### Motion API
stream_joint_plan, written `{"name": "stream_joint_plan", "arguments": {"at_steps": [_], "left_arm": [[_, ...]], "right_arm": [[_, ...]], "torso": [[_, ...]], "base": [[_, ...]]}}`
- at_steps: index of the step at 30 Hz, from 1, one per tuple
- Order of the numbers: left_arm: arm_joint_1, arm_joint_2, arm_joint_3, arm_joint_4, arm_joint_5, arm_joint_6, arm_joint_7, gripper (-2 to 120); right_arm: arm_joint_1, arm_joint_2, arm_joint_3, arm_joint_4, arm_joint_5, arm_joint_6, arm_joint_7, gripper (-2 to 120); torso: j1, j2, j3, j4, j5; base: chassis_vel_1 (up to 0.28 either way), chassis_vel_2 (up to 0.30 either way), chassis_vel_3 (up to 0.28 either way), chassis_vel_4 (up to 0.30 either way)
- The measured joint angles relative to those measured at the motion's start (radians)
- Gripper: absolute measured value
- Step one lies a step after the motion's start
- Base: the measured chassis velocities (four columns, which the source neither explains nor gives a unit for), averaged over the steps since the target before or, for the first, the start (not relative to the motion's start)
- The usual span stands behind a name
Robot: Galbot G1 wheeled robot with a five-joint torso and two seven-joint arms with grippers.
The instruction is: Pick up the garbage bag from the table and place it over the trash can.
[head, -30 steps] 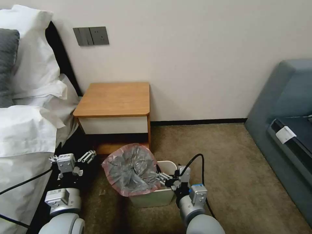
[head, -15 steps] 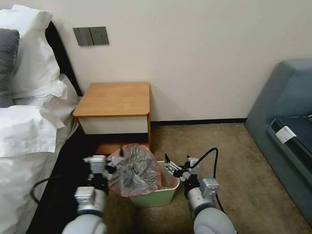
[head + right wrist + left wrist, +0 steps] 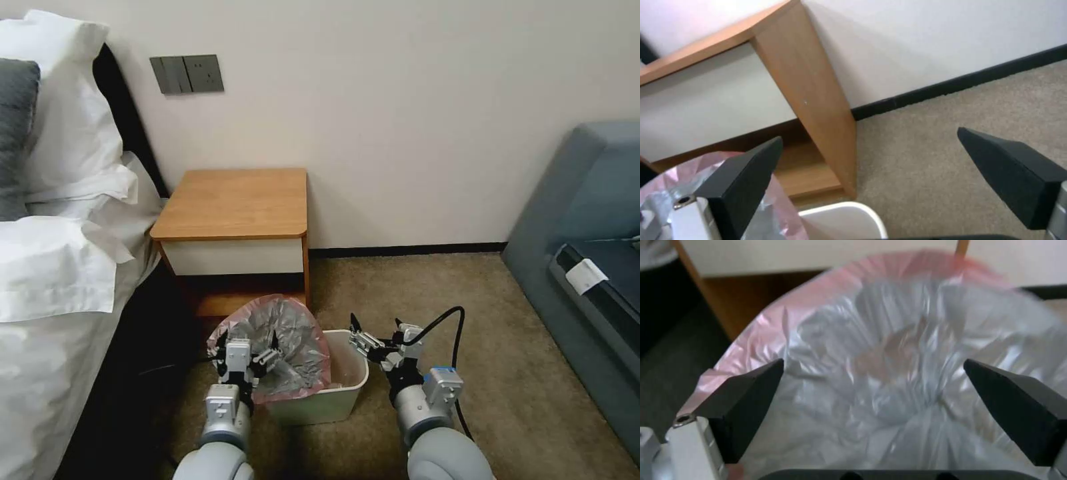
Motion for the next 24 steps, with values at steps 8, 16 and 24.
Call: {"name": "stream_joint_plan", "arguments": {"at_steps": [8,16,24], "left_arm": [[-0.008,-0.014,-0.008,0.027,-0.055,0.001,-0.009,87],[-0.005,-0.009,-0.021,0.025,-0.099,0.01,-0.017,64],[-0.001,-0.006,-0.026,0.027,-0.117,0.011,-0.015,62]], "right_arm": [[-0.034,0.013,0.014,-0.009,-0.006,0.013,0.008,100],[-0.049,0.02,0.018,-0.025,-0.024,0.031,0.007,100],[-0.038,0.028,0.01,-0.034,-0.029,0.034,0.007,100]], "torso": [[0.0,0.0,0.0,0.0,0.0],[0.0,0.0,0.0,0.0,0.0],[0.0,0.0,0.0,0.0,-0.0001]], "base": [[0.0,0.0,0.0,0.0],[0.0,0.0,0.0,0.0],[0.0,0.0,0.0,0.0]]}}
